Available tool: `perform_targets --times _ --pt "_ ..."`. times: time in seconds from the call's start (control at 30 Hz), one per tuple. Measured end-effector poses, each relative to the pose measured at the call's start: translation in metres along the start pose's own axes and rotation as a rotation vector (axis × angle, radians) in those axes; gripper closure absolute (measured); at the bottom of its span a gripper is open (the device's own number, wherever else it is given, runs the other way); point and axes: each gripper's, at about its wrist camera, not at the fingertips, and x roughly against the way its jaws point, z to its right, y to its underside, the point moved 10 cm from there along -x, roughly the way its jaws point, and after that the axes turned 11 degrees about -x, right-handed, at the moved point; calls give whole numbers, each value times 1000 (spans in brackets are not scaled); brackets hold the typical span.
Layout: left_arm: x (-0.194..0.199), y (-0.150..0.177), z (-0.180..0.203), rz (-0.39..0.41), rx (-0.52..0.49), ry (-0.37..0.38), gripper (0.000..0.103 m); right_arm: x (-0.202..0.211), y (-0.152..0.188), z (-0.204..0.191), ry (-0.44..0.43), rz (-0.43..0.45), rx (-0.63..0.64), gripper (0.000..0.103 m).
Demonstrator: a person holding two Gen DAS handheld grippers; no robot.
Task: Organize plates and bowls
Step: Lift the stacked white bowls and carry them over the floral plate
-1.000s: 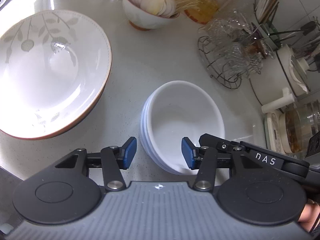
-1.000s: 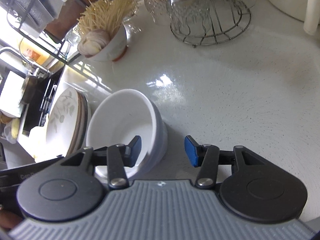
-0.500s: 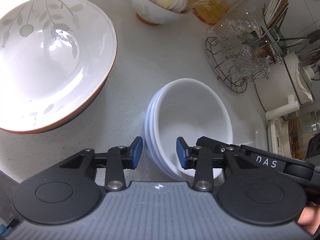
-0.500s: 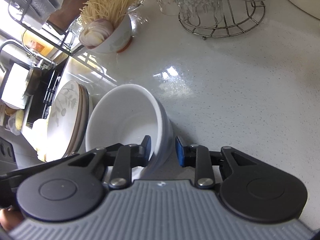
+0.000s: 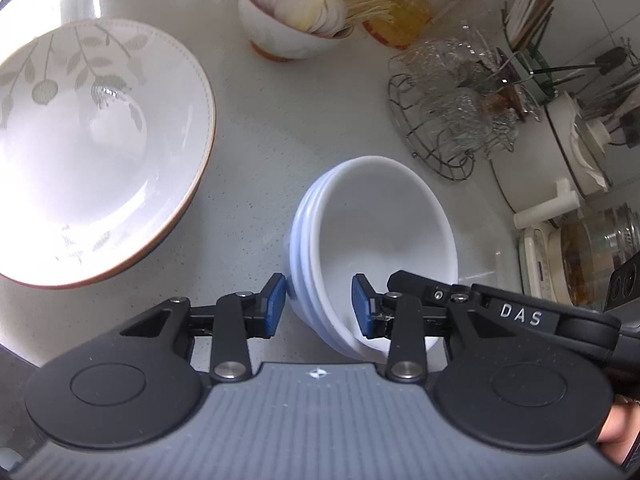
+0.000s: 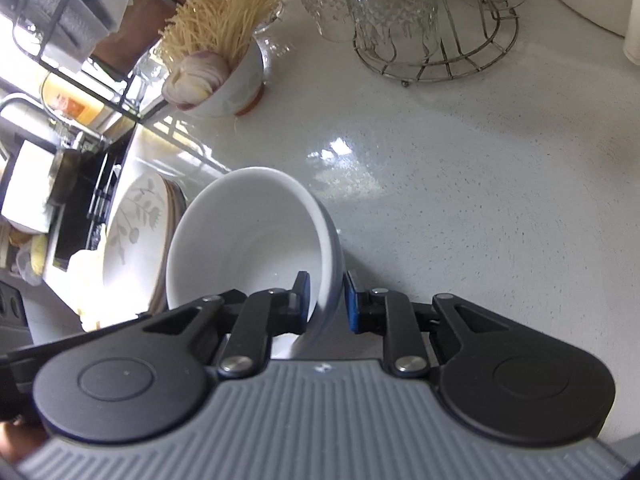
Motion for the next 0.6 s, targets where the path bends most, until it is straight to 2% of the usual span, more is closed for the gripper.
perform_targets --times 0.6 --pt "70 -36 -10 29 -90 83 61 39 -1 -59 -27 129 -43 82"
